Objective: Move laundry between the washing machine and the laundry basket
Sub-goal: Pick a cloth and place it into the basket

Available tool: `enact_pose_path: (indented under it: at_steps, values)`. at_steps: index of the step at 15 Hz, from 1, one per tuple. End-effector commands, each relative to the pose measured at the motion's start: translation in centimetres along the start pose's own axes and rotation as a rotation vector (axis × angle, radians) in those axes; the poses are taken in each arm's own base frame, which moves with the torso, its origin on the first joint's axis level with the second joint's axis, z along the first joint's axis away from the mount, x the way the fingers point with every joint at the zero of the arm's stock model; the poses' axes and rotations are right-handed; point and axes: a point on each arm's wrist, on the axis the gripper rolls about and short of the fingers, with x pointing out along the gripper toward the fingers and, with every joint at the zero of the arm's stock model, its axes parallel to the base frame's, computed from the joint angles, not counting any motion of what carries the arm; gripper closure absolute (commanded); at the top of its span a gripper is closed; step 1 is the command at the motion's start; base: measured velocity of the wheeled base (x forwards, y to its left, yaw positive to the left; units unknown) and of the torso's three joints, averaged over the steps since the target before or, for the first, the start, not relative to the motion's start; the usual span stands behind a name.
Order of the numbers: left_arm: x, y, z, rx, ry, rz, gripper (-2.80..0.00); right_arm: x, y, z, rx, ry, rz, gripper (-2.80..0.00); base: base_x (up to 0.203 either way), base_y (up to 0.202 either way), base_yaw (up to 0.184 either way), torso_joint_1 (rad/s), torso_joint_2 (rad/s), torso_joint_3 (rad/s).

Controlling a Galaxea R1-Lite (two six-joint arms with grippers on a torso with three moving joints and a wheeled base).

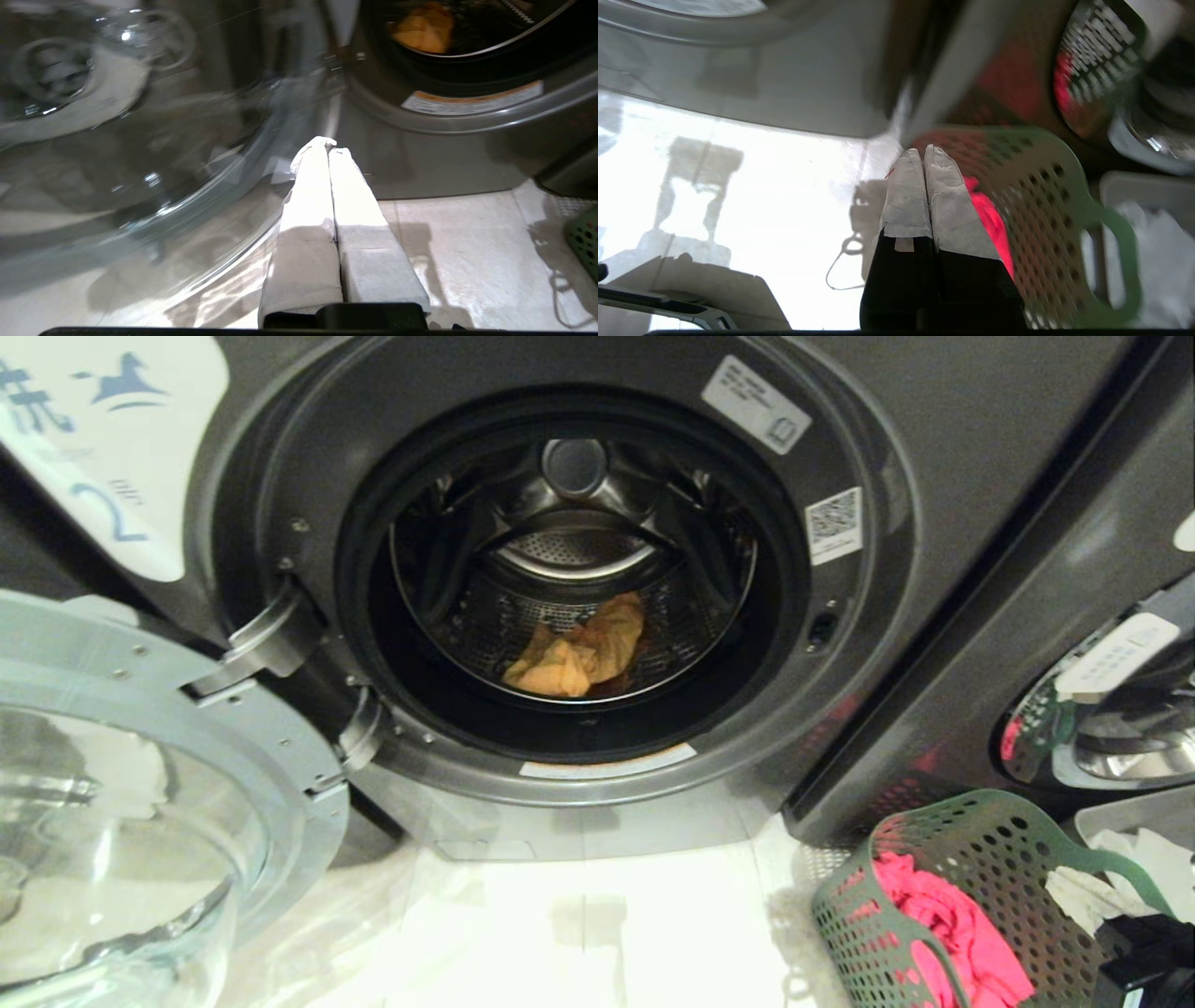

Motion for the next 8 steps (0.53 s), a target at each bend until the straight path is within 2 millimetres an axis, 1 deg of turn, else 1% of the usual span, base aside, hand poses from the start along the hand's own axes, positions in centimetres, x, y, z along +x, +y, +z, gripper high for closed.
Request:
enact_pose_path:
  at_steps: [1,8]
  values:
    - [0.21,0.0,-1.14,-0.001,0.041,0.001,0.0,0.01,-0.01,0.09,0.001,-0.006,-0.002,0.0,0.0,-0.008,0.176,0.001,0.01,0.002]
    - [0.21,0.0,-1.14,0.001,0.041,0.001,0.0,0.19,0.05,0.19,0.004,-0.002,-0.003,0.0,-0.002,-0.009,0.177,0.003,0.0,0.002]
